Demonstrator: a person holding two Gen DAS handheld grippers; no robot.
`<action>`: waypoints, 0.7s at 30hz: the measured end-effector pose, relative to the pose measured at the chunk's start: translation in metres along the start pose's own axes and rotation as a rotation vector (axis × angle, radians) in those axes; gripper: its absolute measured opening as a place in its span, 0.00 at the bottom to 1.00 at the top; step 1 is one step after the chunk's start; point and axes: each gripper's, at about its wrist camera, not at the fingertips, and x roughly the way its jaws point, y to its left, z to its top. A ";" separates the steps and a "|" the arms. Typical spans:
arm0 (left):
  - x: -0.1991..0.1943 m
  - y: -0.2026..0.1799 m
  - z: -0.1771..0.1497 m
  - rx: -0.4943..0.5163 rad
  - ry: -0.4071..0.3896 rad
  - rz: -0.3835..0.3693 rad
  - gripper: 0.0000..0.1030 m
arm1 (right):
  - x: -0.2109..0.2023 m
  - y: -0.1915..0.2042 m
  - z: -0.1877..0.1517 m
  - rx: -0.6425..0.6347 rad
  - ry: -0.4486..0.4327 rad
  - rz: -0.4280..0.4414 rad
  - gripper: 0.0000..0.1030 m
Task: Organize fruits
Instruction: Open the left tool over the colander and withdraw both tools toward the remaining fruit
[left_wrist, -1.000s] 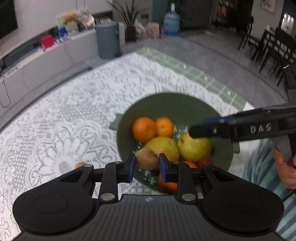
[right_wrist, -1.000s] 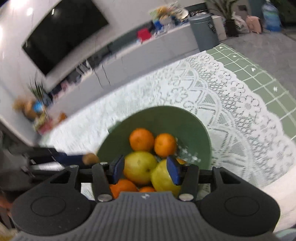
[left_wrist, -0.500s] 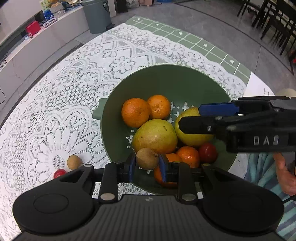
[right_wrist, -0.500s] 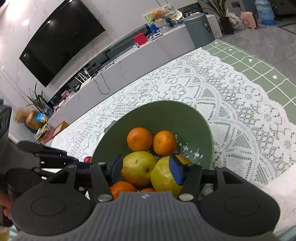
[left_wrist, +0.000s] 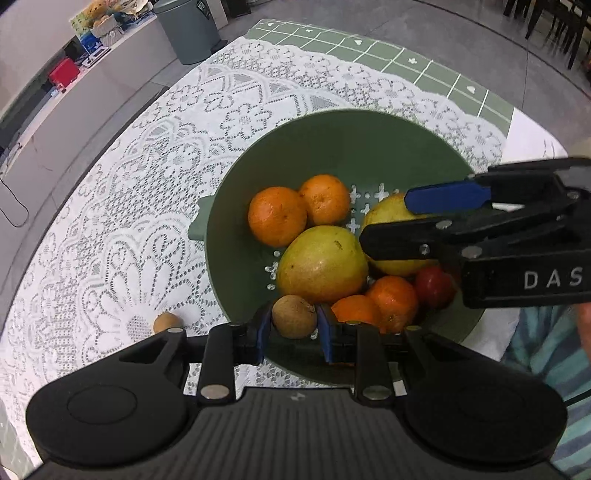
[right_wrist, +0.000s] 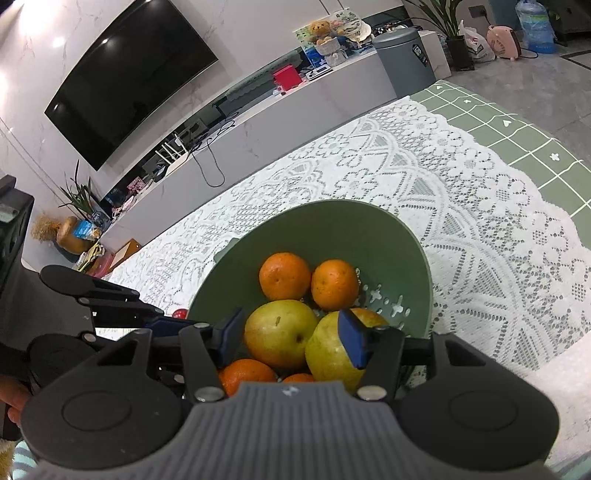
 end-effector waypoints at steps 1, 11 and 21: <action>0.000 -0.001 -0.001 0.007 -0.002 0.009 0.34 | 0.000 0.000 0.000 -0.002 0.000 0.000 0.53; -0.016 0.002 -0.008 -0.023 -0.060 -0.003 0.45 | -0.002 0.004 -0.002 -0.042 -0.021 -0.001 0.56; -0.060 0.014 -0.038 -0.143 -0.287 -0.003 0.46 | -0.021 0.027 -0.012 -0.200 -0.170 -0.053 0.58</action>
